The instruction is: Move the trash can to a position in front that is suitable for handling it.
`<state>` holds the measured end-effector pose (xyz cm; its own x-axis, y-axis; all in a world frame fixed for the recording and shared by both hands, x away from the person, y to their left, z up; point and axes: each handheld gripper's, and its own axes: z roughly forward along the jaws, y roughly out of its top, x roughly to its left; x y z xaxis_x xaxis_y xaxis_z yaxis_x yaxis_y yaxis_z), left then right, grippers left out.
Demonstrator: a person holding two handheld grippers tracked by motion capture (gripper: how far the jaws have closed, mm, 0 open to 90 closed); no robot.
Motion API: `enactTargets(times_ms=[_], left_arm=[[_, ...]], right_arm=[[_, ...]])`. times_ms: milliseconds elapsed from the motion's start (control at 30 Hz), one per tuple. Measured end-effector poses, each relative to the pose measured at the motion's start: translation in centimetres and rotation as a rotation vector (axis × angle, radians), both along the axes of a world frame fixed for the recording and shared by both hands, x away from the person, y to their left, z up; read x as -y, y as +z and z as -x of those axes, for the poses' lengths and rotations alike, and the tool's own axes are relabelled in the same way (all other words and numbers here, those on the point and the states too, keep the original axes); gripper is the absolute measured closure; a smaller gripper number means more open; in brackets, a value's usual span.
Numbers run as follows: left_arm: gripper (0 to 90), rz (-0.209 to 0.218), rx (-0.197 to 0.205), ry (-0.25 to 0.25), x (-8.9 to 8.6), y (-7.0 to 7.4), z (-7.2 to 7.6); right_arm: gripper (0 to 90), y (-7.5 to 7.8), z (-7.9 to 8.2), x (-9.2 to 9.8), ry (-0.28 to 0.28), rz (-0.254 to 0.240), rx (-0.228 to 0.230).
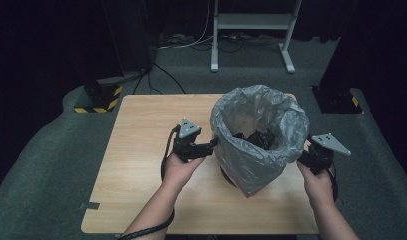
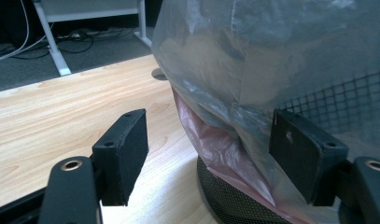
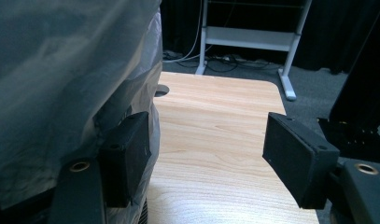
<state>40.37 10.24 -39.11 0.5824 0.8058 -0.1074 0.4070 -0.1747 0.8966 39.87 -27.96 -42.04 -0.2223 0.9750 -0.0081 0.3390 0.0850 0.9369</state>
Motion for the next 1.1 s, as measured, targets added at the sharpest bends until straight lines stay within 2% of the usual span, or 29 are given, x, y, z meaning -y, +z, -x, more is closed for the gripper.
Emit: enactTargets(times_ms=[67,200,233,400,533,600,633,667,733,767,800,833,900,967,1033,1100], left_arm=[[27.2,0.000,0.002,0.001,-0.2,0.0,0.1],[26.9,0.014,-0.002,0.019,-1.2,-0.1,0.1],[26.9,0.021,-0.007,0.030,-1.8,-0.2,0.0],[26.4,0.033,-0.012,0.043,-2.3,-0.3,-0.3],[22.0,0.047,-0.009,0.045,-2.6,-0.5,-0.5],[18.4,0.074,-0.009,0.051,-3.2,-0.6,-0.2],[17.8,0.093,0.007,0.057,-4.1,-0.7,0.7],[17.4,0.093,0.007,0.057,-4.1,-0.7,0.7],[16.7,0.090,0.018,0.067,-4.8,-1.0,2.0],[16.3,0.084,0.019,0.076,-5.2,-1.1,2.6],[16.0,0.076,0.025,0.091,-5.9,-1.6,4.0],[15.9,0.076,0.025,0.091,-5.9,-1.6,4.0],[15.9,0.064,0.030,0.103,-6.6,-2.1,5.0],[14.7,0.057,0.018,0.114,-7.1,-2.2,5.2],[14.9,0.071,0.009,0.141,-7.9,-3.0,5.5],[14.9,0.063,0.000,0.144,-8.0,-3.3,5.5]], right_arm=[[37.6,0.0,0.1,-0.4,0.004,-0.007,-0.004],[38.7,-0.2,0.1,-1.3,0.015,-0.023,0.003],[38.6,-0.2,0.1,-1.6,0.021,-0.023,0.002],[39.5,-0.2,-0.5,-2.4,0.032,-0.007,0.013],[32.7,-0.1,-1.1,-2.5,0.017,-0.002,0.004],[28.1,-0.1,-0.8,-2.2,0.012,-0.012,0.000],[26.2,-0.2,-0.3,-1.8,0.015,-0.025,-0.003],[26.2,-0.2,-0.3,-1.8,0.015,-0.025,-0.003],[25.4,-0.4,0.4,-1.3,0.004,-0.037,0.005],[25.0,-0.5,0.7,-1.1,-0.004,-0.032,0.007],[23.9,-0.9,1.1,-0.6,-0.015,-0.028,-0.005],[23.9,-0.9,1.1,-0.6,-0.015,-0.028,-0.005],[23.3,-1.0,1.5,0.0,-0.025,-0.041,-0.009],[23.1,-1.1,2.0,0.3,-0.014,-0.045,-0.006],[16.8,-1.0,2.6,0.4,0.053,-0.011,0.016],[16.9,-0.9,2.8,0.3,0.067,0.004,0.031]])
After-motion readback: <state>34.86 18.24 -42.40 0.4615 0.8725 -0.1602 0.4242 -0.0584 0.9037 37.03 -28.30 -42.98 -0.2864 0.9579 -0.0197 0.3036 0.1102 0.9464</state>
